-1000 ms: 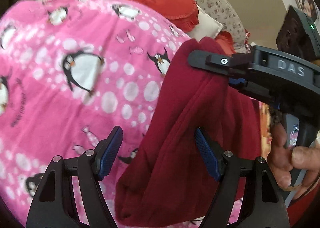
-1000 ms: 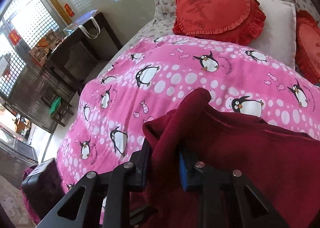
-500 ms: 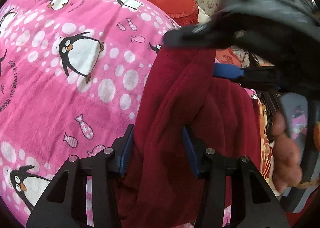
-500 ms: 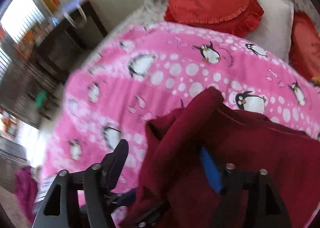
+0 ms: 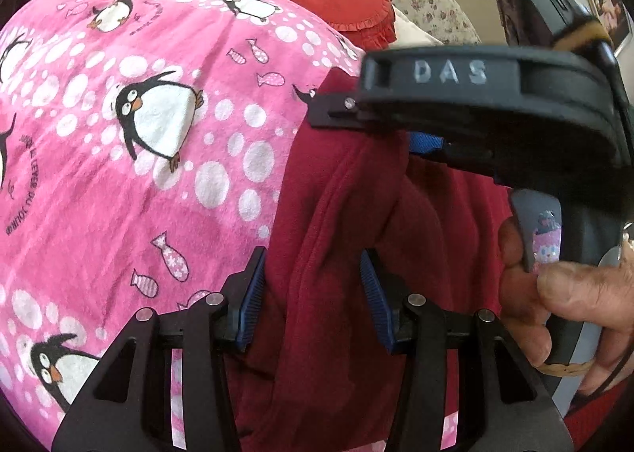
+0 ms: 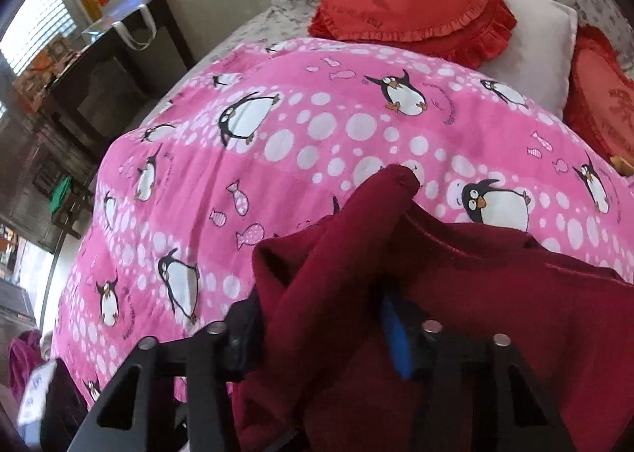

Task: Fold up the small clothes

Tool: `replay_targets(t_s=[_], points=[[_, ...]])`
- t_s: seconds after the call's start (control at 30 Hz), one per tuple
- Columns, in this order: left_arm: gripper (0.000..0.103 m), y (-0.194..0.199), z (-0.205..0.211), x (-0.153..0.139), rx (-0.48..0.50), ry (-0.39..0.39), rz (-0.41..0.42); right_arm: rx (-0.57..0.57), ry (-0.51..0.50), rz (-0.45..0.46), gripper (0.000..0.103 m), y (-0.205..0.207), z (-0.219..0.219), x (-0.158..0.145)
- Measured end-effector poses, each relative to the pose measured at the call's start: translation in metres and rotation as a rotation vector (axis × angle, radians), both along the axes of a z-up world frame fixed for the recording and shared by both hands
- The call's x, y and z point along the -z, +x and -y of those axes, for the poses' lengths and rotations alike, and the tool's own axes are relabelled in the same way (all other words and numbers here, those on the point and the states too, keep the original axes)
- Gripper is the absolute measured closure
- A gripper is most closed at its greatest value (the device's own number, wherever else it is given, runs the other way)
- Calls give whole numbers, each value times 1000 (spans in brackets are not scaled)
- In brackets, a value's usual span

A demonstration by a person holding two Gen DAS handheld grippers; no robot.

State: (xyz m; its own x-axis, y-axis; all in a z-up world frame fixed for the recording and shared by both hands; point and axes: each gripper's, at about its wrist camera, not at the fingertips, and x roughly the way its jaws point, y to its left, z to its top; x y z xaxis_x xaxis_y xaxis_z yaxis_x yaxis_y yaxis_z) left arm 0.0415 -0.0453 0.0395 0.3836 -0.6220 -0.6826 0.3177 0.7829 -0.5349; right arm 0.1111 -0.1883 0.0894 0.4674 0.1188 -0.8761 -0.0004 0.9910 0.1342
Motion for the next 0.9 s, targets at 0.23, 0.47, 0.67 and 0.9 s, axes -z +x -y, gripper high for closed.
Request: replay_targets(t_s=[0.23, 0.47, 0.67, 0.9], points=[[25, 11, -6, 2, 17, -46, -15, -12, 99, 14, 67, -5, 13, -6], [57, 5, 7, -3, 69, -55, -35, -13, 187, 34, 74, -14, 22, -12], [73, -6, 17, -18, 48, 9, 13, -2, 273, 53, 77, -26, 34, -20], [76, -14, 30, -28, 38, 70, 53, 52, 352, 35, 42, -30, 37, -30]])
